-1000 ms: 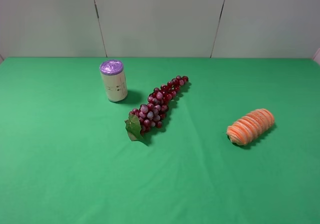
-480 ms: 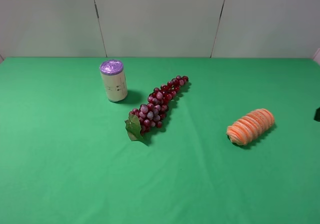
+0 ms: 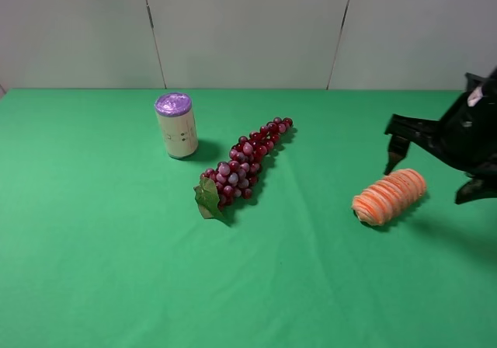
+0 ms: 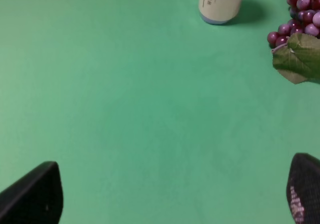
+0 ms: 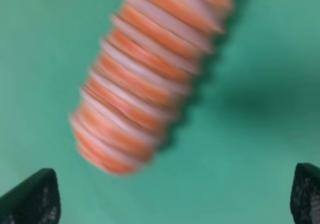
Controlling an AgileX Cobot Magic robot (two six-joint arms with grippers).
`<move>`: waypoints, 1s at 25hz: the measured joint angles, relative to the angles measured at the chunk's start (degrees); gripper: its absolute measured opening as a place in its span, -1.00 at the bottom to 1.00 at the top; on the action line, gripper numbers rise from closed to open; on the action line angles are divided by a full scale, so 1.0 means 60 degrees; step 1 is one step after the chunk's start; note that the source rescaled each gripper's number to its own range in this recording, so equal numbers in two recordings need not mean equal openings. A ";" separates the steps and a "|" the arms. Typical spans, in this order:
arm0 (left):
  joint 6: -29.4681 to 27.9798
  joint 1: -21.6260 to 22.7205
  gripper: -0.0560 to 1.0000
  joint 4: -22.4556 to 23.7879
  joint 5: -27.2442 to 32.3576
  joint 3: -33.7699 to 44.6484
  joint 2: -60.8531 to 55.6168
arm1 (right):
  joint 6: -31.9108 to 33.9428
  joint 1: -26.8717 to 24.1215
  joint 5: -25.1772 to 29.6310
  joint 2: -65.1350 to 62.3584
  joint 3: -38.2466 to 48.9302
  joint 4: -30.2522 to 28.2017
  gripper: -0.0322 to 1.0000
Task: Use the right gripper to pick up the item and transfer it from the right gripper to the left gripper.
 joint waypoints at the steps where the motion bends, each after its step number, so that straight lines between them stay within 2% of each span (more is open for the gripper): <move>1: 0.0000 0.0000 1.00 0.0000 0.0000 0.0000 0.0000 | 0.0313 0.0122 -0.0240 0.0282 -0.0122 -0.0014 1.00; 4: 0.0000 0.0000 1.00 0.0000 0.0000 0.0000 0.0000 | 0.0993 0.0477 -0.0857 0.1060 -0.0249 -0.0050 1.00; 8: 0.0000 0.0000 1.00 0.0000 0.0000 0.0000 0.0000 | 0.1624 0.0830 -0.1202 0.1679 -0.0249 -0.0081 1.00; 17: 0.0000 0.0000 1.00 0.0000 0.0000 0.0000 0.0000 | 0.2970 0.0828 -0.1460 0.1934 -0.0246 -0.0756 1.00; 25: 0.0000 0.0000 1.00 0.0000 0.0000 0.0000 0.0000 | 0.4044 0.0828 -0.2393 0.1934 0.0456 -0.0898 1.00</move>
